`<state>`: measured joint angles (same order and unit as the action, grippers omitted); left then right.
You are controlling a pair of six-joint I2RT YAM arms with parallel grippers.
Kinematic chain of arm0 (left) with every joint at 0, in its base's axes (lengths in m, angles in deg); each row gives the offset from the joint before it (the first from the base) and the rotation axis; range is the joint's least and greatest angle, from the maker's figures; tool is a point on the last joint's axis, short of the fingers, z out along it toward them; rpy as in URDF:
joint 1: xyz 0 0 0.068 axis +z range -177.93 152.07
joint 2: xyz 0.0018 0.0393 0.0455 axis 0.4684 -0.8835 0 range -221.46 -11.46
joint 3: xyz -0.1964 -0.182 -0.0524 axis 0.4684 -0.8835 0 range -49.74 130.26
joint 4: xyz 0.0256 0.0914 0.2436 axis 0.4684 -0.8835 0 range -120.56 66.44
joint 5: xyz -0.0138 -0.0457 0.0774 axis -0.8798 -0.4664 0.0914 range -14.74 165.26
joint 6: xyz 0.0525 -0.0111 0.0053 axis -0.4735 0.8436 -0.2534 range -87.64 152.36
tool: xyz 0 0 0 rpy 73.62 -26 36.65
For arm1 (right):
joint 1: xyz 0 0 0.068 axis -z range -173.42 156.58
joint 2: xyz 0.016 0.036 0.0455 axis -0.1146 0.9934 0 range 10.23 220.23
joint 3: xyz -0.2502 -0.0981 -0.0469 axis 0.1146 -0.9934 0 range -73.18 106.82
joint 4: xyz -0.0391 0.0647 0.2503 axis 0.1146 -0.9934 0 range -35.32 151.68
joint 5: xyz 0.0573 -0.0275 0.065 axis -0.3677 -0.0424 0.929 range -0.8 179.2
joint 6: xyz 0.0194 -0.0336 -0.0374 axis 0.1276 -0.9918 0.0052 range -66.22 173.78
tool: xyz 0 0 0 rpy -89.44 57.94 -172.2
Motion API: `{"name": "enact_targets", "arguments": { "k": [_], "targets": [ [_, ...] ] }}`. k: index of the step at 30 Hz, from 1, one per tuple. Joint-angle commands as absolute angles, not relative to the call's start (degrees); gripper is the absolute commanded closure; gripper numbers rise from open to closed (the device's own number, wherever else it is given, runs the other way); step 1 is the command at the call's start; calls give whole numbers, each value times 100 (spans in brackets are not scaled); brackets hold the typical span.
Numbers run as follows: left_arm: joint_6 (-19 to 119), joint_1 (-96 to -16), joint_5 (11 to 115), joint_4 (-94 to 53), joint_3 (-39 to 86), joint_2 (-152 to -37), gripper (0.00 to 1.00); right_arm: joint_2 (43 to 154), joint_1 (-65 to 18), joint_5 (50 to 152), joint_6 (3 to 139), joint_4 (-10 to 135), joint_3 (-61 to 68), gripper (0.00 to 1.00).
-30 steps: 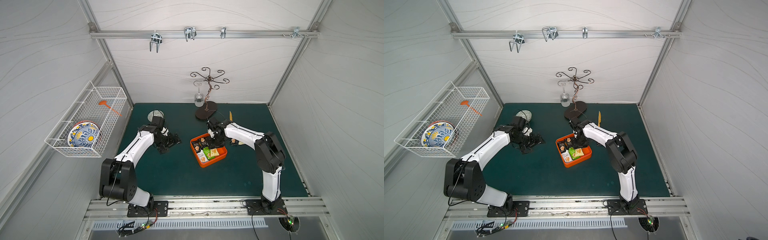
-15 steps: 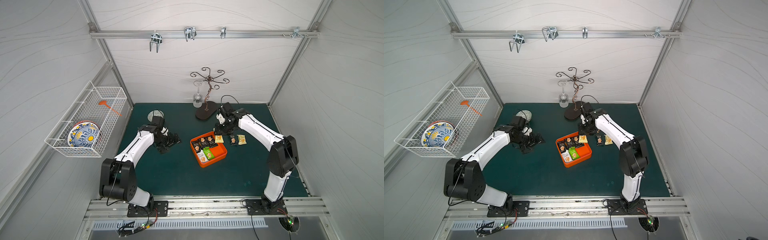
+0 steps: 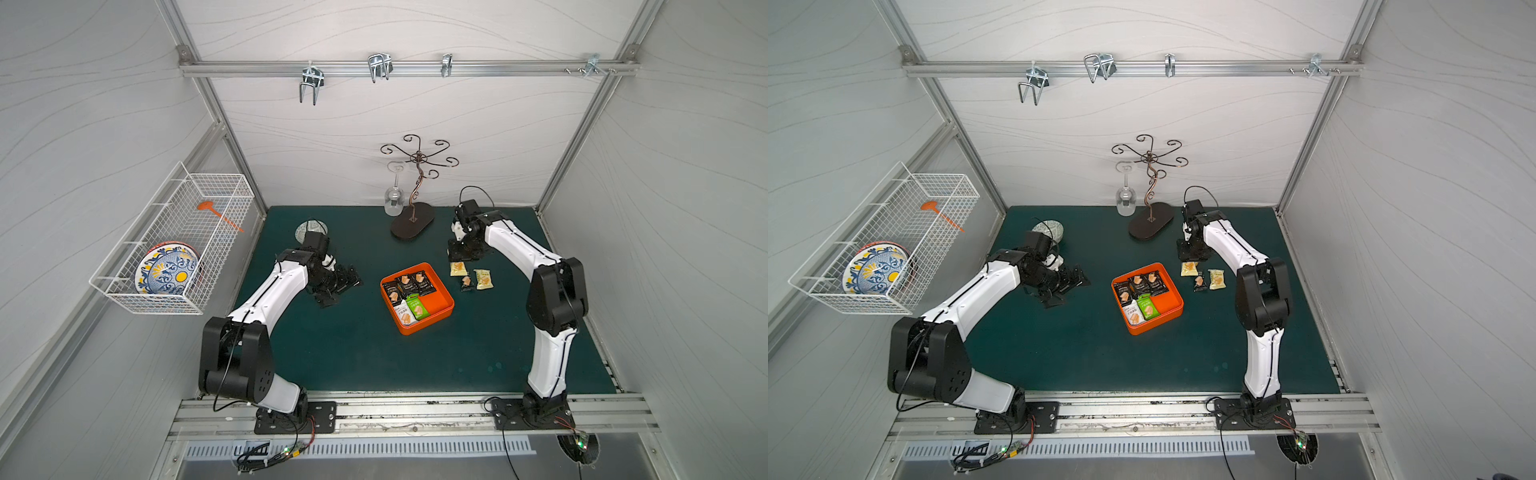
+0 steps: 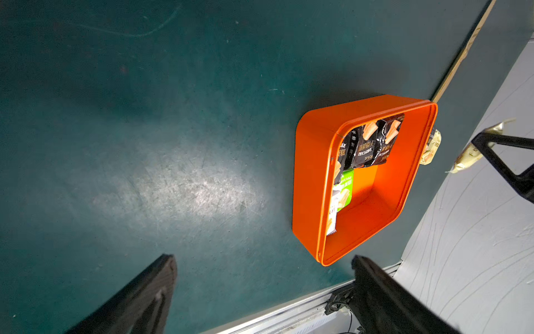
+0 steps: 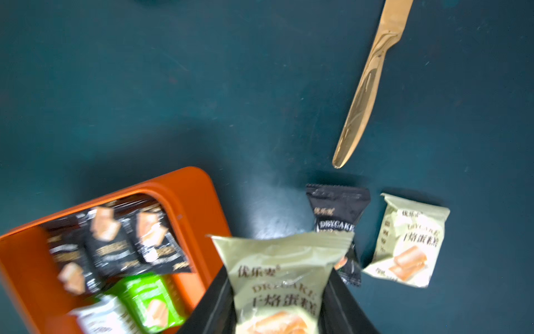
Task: Take the cookies out of the storage box
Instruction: Place the cookie at the center of the board.
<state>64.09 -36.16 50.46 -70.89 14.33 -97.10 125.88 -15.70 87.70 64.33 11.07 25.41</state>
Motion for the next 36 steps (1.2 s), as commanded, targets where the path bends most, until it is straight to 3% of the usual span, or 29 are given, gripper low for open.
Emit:
{"name": "enact_targets", "arguments": {
  "k": [1,22,30,36],
  "targets": [
    [6376,-3591,5185,-7279,1687,-9612,1,12892,-1548,8446,6085,1201,2770,59],
    [6313,-3584,5346,-7796,2109,-9754,1,13694,-1803,8935,6270,1457,2665,58],
    [6340,-3592,5267,-7780,2157,-9819,1,13772,-1803,8945,6275,1250,2960,46],
    [6271,-3586,5165,-7744,2301,-9934,1,13427,-1802,8804,6270,1024,3043,42]
  ]
}}
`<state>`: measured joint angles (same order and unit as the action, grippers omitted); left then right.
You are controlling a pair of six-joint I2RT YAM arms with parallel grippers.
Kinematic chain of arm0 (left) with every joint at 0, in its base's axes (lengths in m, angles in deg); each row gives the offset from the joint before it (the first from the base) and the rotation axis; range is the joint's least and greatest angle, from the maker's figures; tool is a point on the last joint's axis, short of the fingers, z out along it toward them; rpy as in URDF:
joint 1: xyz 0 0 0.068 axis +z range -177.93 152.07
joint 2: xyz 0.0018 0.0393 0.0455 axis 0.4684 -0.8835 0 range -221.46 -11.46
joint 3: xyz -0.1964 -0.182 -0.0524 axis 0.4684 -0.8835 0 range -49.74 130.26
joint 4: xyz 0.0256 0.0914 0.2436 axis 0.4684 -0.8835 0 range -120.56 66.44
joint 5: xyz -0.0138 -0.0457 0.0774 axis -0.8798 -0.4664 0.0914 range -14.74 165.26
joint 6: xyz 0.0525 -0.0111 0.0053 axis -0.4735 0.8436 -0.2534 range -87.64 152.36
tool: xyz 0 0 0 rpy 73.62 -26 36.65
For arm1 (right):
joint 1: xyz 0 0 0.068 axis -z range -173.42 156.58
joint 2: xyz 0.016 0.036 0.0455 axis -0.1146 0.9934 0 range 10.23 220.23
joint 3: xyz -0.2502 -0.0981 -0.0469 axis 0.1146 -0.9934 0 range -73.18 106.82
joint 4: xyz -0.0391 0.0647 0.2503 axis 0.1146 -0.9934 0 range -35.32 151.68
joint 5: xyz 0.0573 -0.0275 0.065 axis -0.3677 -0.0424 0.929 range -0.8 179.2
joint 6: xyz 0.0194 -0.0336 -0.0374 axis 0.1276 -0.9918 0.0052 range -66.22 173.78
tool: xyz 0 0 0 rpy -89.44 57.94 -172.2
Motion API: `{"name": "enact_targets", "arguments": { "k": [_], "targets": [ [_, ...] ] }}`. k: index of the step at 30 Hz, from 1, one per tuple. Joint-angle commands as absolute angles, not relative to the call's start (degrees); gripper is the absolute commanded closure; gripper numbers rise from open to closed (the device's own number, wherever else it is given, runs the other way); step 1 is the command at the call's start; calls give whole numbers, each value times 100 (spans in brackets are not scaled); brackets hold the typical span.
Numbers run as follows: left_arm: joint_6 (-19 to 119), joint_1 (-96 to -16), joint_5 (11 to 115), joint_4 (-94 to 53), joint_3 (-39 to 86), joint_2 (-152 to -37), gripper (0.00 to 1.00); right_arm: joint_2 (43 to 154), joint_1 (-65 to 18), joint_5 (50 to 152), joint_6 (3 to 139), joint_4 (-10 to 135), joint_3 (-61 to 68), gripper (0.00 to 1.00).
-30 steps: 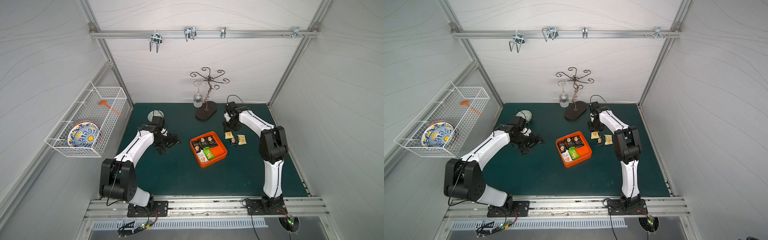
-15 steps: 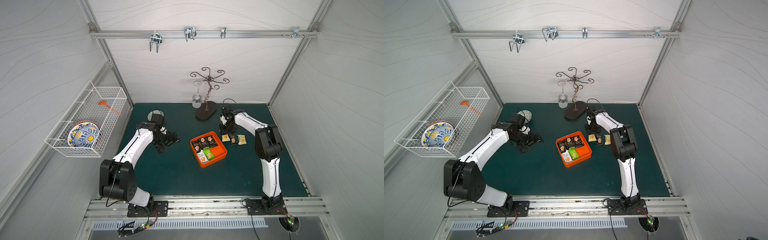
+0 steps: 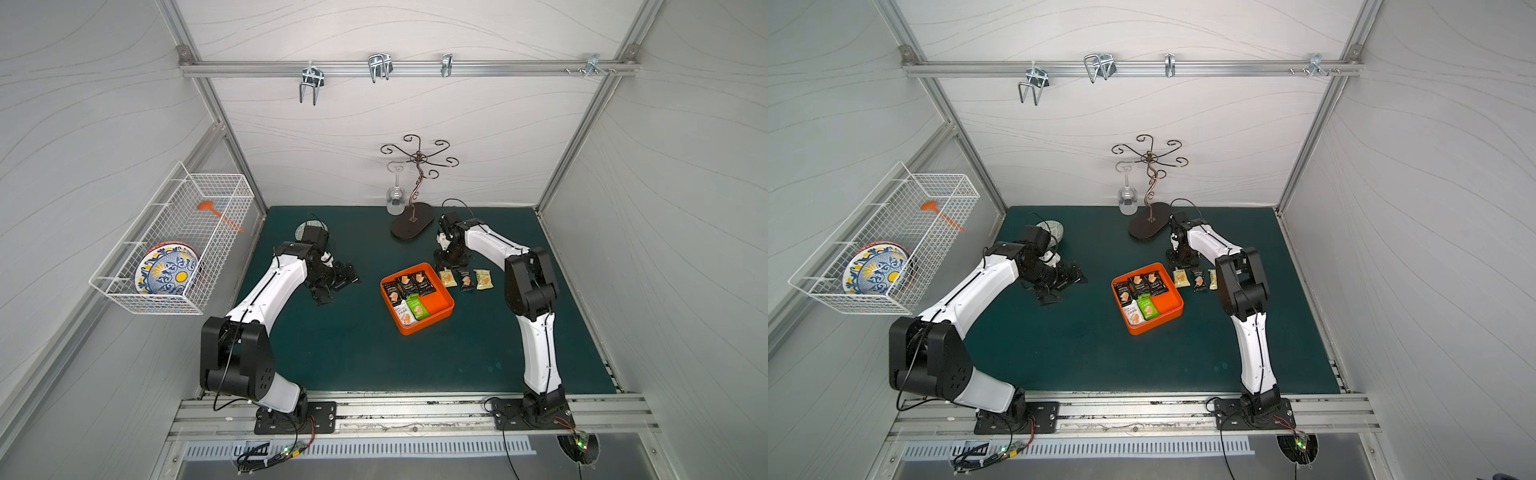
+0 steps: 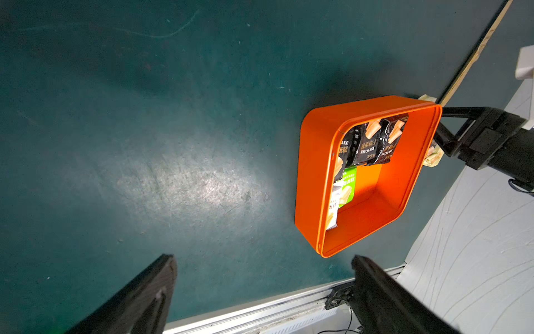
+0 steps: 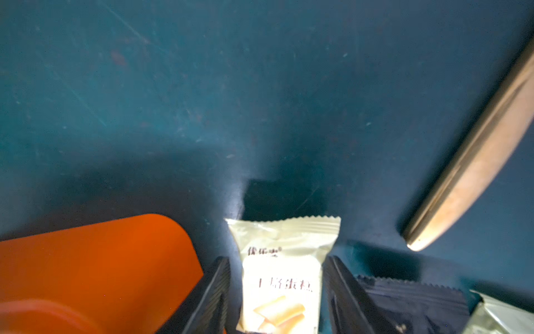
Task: Take the cookies out of the storage box
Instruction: Place the cookie at the center of the board, then pick up the cookie from the storage box.
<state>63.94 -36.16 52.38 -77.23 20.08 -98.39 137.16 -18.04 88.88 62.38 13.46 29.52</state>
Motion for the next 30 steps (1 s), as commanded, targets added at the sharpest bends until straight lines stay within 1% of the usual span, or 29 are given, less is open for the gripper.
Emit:
{"name": "enact_targets", "arguments": {
  "k": [1,11,17,20,23,27,30],
  "targets": [
    [6246,-3591,5145,-7726,2319,-9949,1,13331,-1810,8792,6271,981,3044,42],
    [6381,-3643,4685,-7236,2303,-10131,2,12195,-2045,8821,6383,450,2701,37],
    [6726,-3910,4930,-7234,2594,-10318,3,11701,-2280,9271,6299,487,2345,35],
    [7032,-4076,4878,-7094,2616,-10355,3,11566,-2455,9579,6189,613,2199,35],
    [7241,-4234,5050,-6902,2473,-10369,3,11477,-2697,9700,6130,885,2029,35],
    [7705,-4309,5023,-6553,2150,-10310,3,11666,-2788,9886,6245,983,2075,34],
    [7796,-4335,5027,-6499,2131,-10284,3,11829,-2825,9972,6285,1077,2084,34]
  ]
}}
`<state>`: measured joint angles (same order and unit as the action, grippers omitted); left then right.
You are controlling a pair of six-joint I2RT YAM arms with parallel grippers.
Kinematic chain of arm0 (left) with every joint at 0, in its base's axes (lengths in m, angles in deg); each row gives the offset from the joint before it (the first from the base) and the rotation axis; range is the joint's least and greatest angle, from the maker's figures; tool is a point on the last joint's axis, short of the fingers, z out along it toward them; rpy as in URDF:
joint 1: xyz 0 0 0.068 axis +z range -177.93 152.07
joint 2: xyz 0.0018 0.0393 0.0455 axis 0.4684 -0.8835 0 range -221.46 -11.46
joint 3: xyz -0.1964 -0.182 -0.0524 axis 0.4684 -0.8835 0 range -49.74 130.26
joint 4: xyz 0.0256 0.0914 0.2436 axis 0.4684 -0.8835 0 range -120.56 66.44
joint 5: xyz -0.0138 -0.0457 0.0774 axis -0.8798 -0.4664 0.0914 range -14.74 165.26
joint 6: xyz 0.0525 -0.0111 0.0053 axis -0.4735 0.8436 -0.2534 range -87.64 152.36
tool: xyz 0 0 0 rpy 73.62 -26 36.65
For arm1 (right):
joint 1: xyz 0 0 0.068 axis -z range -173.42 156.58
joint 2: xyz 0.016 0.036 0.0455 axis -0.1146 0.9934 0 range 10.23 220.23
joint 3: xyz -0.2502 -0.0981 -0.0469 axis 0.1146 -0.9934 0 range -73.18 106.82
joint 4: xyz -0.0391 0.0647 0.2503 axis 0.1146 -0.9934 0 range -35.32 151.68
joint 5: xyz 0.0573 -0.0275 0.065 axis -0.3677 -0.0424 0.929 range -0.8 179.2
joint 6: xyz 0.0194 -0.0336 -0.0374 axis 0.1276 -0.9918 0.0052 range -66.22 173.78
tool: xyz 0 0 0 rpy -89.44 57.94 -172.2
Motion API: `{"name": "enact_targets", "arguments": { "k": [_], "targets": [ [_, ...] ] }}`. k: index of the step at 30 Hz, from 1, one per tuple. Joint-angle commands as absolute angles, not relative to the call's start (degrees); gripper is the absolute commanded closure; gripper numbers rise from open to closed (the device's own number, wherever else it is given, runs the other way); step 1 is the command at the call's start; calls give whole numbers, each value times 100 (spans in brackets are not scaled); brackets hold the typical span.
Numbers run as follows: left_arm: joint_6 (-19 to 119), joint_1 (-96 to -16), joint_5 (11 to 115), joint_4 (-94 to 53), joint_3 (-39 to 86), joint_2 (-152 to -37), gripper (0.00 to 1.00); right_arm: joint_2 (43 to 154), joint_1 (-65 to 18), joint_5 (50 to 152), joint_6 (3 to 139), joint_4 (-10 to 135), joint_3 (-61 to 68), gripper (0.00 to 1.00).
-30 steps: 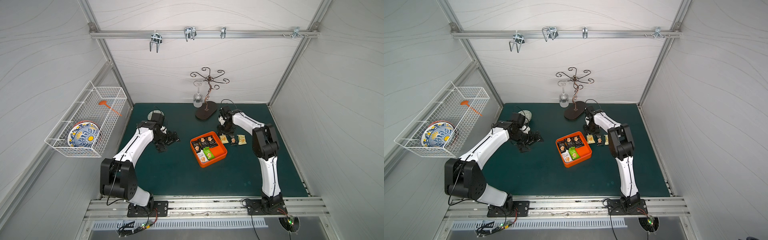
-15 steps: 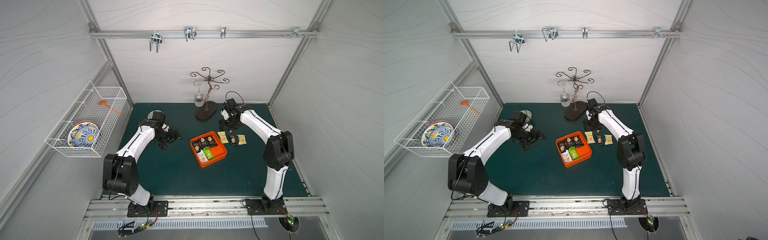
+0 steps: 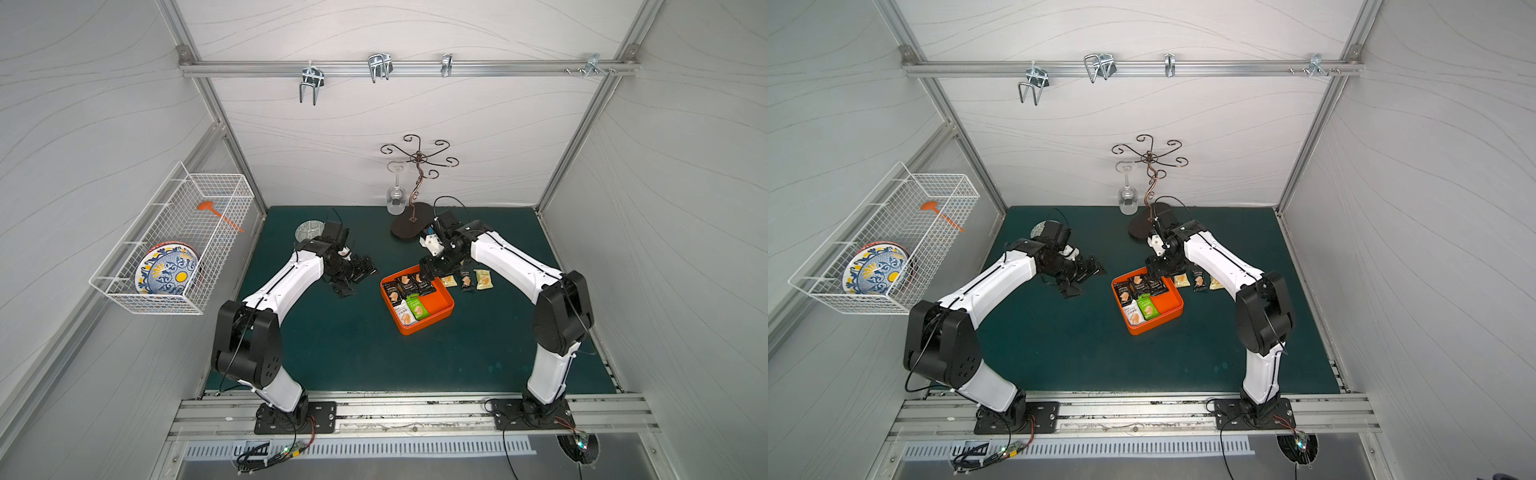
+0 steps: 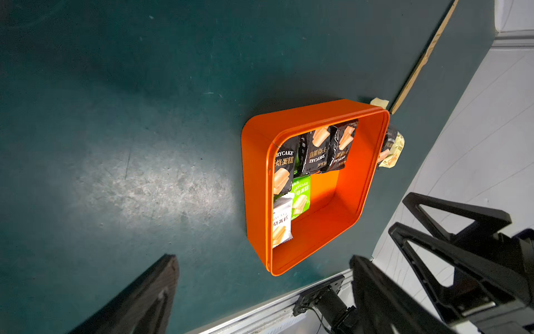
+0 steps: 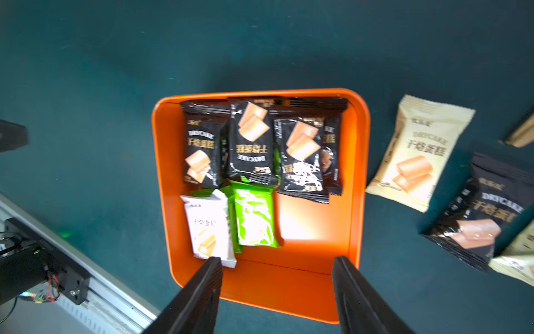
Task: Take the cookies out of the storage box
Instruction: Pick up the cookie from the storage box.
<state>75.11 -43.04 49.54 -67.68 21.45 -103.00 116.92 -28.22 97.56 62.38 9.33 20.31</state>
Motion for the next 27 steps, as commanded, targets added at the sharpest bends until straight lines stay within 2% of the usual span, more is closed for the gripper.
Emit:
{"name": "enact_targets", "arguments": {
  "k": [1,12,27],
  "targets": [
    [7756,-4331,5064,-6521,2157,-10287,3,11877,-2830,9998,6264,1141,2078,35],
    [7470,-4335,5227,-6570,2133,-10388,3,12350,-2919,9706,6188,1455,1946,34],
    [7473,-4331,5144,-6469,1612,-10028,3,13140,-2980,8980,6081,1417,2394,34]
  ]
}}
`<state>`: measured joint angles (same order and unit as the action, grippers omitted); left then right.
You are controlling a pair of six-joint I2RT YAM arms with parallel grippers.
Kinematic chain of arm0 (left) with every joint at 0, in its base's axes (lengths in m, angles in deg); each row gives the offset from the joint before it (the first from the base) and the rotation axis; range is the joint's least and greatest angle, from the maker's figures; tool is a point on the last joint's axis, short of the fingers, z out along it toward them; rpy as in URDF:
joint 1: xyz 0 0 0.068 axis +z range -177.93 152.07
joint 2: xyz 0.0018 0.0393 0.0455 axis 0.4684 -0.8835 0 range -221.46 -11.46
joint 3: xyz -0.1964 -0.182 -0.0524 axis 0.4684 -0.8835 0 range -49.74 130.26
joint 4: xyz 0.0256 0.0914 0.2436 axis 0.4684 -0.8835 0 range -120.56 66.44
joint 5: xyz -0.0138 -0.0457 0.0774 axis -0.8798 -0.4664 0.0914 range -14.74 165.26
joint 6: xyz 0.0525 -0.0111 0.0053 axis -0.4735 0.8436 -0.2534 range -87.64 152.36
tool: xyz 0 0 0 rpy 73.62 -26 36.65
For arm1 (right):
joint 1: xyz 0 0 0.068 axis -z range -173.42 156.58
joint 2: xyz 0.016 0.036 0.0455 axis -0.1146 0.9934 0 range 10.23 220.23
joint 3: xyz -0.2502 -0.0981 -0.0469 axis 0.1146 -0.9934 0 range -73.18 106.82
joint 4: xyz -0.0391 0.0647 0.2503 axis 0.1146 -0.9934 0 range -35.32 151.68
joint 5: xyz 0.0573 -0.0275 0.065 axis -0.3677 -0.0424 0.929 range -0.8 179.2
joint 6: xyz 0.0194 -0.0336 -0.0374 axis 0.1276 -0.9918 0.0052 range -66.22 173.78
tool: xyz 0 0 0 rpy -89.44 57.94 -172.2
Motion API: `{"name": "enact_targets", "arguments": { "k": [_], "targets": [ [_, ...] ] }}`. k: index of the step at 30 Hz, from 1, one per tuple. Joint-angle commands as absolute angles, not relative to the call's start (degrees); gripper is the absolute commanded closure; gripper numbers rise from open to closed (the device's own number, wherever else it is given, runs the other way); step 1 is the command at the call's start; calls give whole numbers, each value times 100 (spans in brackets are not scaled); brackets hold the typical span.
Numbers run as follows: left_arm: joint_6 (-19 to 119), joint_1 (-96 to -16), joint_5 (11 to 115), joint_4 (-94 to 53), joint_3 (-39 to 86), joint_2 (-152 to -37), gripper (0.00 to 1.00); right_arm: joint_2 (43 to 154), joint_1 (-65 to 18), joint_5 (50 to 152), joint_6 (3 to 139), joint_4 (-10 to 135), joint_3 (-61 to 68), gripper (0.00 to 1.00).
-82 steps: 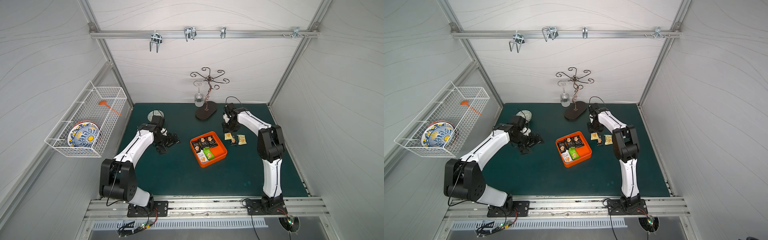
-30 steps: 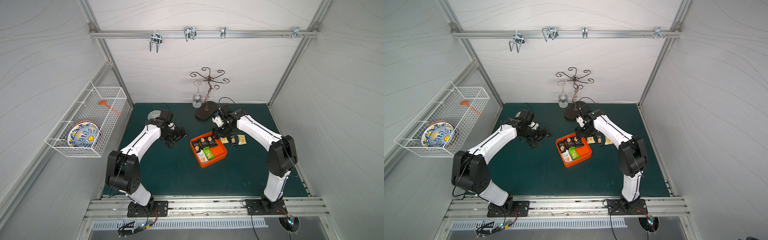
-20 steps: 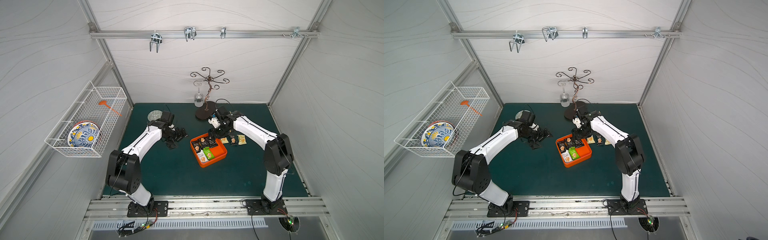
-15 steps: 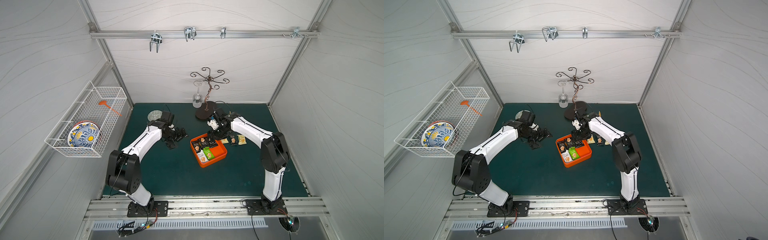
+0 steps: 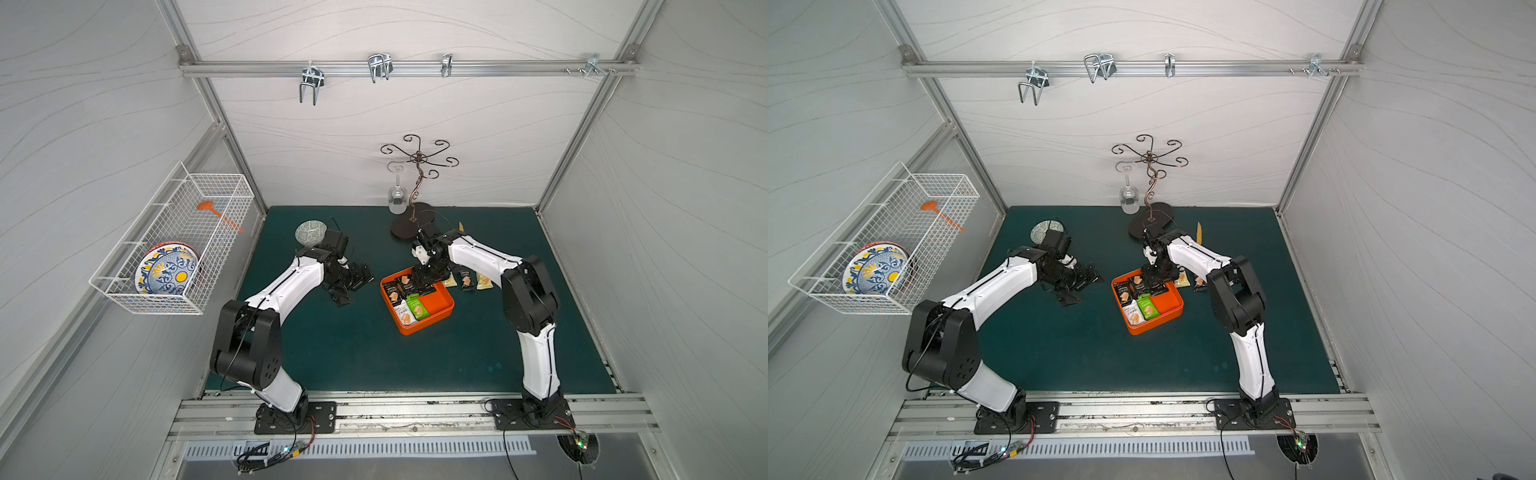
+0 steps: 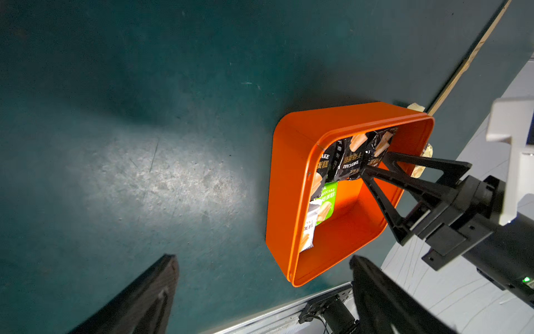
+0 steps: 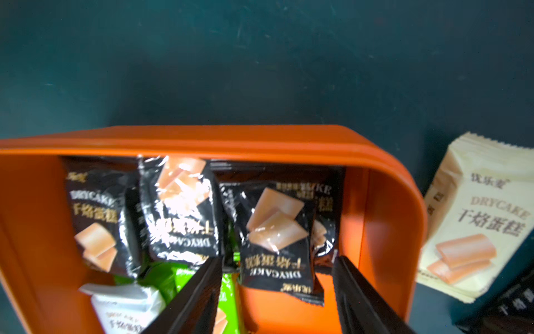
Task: Take the cookies out of the storage box
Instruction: Pick up the cookie from the storage box.
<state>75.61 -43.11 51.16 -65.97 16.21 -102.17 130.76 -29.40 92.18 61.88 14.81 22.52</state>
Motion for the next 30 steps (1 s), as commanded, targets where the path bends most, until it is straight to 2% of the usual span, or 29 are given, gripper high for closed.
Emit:
{"name": "enact_targets", "arguments": {
  "k": [1,15,20,26,30],
  "targets": [
    [7464,-4332,5144,-6460,1593,-10020,3,13161,-2980,8994,6072,1428,2410,34],
    [7488,-4331,5095,-6364,1340,-9905,3,13491,-3117,8885,6022,1420,2532,35],
    [7497,-4331,5104,-6355,1271,-9816,3,13545,-3142,8842,6030,1408,2546,39],
    [7520,-4331,5104,-6321,1224,-9788,3,13547,-3141,8786,6028,1393,2552,49],
    [7535,-4331,5101,-6293,1224,-9769,3,13521,-3154,8761,6033,1377,2543,50]
  ]
}}
